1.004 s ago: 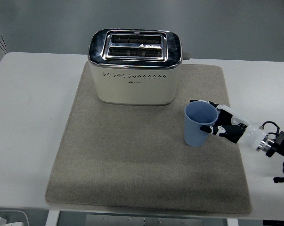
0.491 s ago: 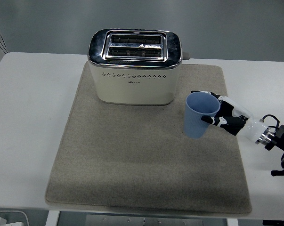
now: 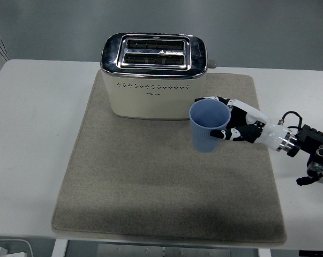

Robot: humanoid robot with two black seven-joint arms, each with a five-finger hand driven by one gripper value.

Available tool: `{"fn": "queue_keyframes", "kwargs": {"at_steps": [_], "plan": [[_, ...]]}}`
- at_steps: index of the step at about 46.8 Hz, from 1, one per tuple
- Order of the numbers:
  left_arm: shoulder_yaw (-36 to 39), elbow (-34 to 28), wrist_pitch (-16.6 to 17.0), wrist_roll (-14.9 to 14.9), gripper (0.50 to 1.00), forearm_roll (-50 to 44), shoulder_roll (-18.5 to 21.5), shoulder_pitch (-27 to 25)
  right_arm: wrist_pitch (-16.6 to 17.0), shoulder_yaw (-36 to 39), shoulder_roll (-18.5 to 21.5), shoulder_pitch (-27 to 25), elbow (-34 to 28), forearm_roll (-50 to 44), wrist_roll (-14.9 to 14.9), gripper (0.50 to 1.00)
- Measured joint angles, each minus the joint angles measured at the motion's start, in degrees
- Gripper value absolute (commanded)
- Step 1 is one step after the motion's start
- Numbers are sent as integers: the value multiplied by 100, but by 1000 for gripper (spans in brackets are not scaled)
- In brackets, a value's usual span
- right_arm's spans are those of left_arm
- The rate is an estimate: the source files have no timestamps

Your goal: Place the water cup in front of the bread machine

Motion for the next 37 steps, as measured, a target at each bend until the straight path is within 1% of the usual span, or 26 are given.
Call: {"fn": "queue_keyframes", "kwargs": {"at_steps": [6, 20, 27, 37], "plan": [[-2, 0, 0, 0, 1000, 0, 0, 2, -58, -35, 139, 149, -7, -5, -31, 701], [0, 0, 0, 0, 1000, 0, 0, 2, -149, -54, 493, 331, -18, -123, -236, 701], [1, 0, 0, 0, 1000, 0, 0, 2, -175, -91, 696, 383, -46, -338, -303, 701], [0, 0, 0, 0, 1000, 0, 0, 1, -502, -139, 993, 486, -71, -391, -479, 701]]}}
